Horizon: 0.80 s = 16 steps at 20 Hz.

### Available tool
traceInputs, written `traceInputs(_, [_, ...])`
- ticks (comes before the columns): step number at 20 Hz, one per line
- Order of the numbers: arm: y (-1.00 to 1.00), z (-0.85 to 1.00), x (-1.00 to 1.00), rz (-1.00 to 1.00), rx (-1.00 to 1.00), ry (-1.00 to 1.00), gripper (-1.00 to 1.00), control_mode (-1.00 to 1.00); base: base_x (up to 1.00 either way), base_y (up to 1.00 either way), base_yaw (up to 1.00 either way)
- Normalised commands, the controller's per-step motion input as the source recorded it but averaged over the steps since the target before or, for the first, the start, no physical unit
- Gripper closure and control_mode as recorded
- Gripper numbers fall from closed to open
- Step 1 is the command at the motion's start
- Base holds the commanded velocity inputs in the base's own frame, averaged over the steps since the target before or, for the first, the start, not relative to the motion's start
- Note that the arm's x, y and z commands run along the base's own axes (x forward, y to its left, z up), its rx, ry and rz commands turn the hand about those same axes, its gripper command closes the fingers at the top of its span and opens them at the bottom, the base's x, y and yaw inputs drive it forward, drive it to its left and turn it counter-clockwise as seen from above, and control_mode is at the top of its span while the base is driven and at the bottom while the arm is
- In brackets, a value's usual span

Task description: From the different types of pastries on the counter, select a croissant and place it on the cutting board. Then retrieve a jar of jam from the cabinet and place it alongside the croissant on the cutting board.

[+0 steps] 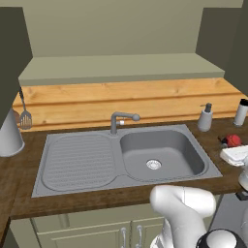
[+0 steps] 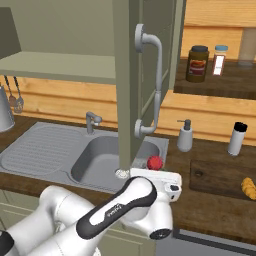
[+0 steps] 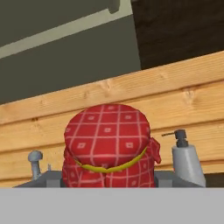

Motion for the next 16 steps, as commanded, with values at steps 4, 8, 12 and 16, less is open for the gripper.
traceInputs(4, [-0.56, 0.00, 0.07, -0.42, 0.02, 0.00, 1.00, -1.00, 0.00, 0.00, 0.00])
traceInputs(8, [-0.43, 0.00, 0.19, -0.41, 0.00, 0.00, 1.00, -1.00, 0.00, 0.00, 0.00])
traceInputs(12, [0.00, 0.00, 0.08, -0.12, 0.01, 0.00, 1.00, -1.00, 0.00, 0.00, 0.00])
traceInputs(16, [-0.26, -0.01, 0.13, -0.11, 0.00, 0.04, 1.00, -1.00, 0.00, 0.00, 0.00])
